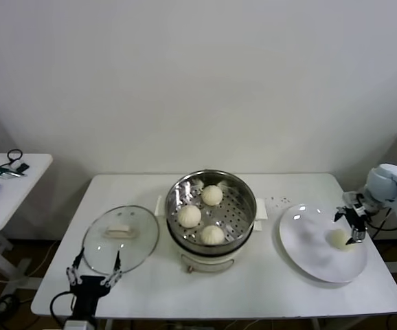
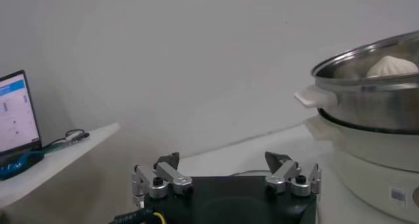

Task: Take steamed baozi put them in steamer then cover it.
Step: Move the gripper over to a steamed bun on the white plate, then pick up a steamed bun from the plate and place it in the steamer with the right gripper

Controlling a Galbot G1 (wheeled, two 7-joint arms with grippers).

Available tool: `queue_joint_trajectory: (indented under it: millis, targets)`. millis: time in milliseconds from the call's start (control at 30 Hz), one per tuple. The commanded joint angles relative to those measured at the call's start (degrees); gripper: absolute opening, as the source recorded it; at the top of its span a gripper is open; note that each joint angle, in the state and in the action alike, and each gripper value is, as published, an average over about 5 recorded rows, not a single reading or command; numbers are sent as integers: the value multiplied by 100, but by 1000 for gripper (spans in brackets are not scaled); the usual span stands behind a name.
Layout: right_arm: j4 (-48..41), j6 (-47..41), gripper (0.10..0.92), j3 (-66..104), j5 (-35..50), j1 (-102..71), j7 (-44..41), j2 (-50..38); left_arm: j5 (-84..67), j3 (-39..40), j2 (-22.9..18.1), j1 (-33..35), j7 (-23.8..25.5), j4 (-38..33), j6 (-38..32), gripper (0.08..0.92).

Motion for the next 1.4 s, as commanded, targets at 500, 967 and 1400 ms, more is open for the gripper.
queue_joint_trajectory:
  millis: [500,967,1400]
  targets:
    - [-944,245,823,817,-698,-624,-40,642,130,52,-15,-55,-12,61,18,823]
    - [-773,230,728,813,-530,-564,-77,470,131,98,-3,-40,-10,34,13,823]
    - [346,-797,712,-1175,2054,1632,363,209,128,184,51,48,27,-85,10,823]
